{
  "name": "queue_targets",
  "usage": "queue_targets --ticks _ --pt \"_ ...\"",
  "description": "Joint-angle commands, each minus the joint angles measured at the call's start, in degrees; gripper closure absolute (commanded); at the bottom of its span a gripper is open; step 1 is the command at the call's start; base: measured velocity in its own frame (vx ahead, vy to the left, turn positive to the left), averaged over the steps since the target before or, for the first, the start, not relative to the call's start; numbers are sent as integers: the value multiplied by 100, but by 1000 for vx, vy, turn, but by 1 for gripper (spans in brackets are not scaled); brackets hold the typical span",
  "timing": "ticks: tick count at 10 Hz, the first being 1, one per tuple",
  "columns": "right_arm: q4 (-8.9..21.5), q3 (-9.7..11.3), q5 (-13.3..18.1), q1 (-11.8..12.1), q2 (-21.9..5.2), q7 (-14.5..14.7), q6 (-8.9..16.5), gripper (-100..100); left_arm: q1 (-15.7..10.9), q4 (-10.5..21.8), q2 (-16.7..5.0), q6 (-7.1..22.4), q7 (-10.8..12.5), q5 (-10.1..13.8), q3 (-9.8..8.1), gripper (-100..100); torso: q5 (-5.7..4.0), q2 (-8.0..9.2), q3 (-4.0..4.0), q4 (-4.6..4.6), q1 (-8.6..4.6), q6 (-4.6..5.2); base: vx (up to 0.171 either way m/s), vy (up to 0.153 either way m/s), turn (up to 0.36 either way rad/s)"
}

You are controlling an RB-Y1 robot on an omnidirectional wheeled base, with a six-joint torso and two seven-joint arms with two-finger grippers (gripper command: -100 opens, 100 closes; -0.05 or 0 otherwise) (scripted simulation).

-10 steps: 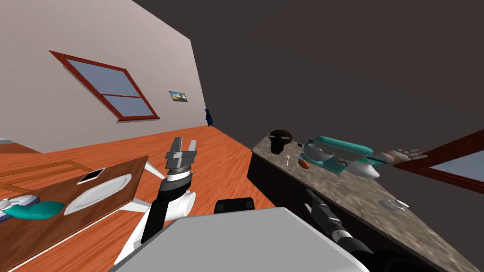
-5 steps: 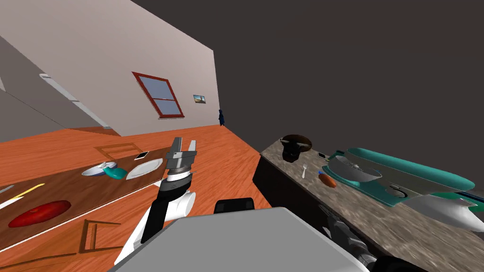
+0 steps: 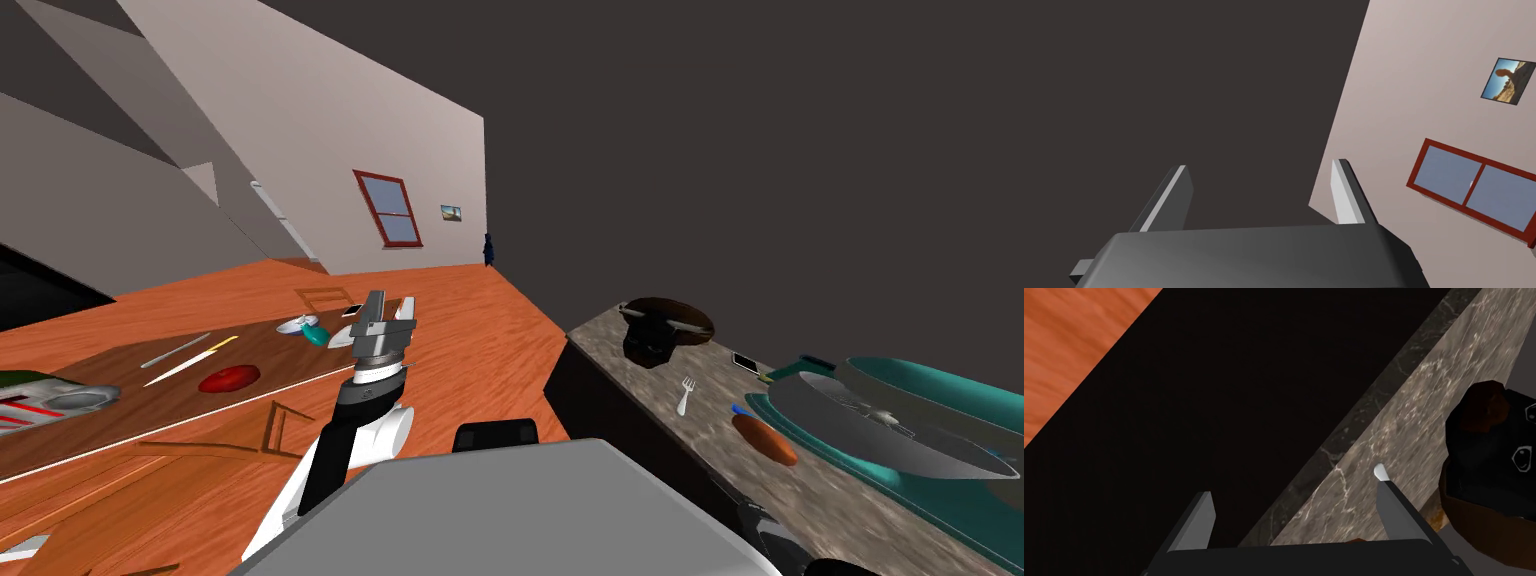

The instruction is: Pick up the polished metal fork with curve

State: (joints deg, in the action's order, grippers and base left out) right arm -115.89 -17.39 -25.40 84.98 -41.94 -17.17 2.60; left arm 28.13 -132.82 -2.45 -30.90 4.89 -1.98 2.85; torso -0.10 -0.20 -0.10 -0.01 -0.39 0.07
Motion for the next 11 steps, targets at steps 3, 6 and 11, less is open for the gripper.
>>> queue_targets --ticks 3,6,11 --pt "70 -131 -127 442 -350 -43 465 -100 0 0 0 0 0 0 0 0 -1 -10 -6 -3 -10 -3 43 -51 344" --pt "135 -182 -207 773 -643 -60 819 -100 0 0 -1 0 0 0 -1 0 -8 -17 -10 -4 -38 -5 51 -106 320" --pt "219 -52 -297 1166 -1271 -44 1546 -100 1 0 -2 0 0 0 -2 0 -17 -29 -17 -6 -75 -1 58 -197 303"
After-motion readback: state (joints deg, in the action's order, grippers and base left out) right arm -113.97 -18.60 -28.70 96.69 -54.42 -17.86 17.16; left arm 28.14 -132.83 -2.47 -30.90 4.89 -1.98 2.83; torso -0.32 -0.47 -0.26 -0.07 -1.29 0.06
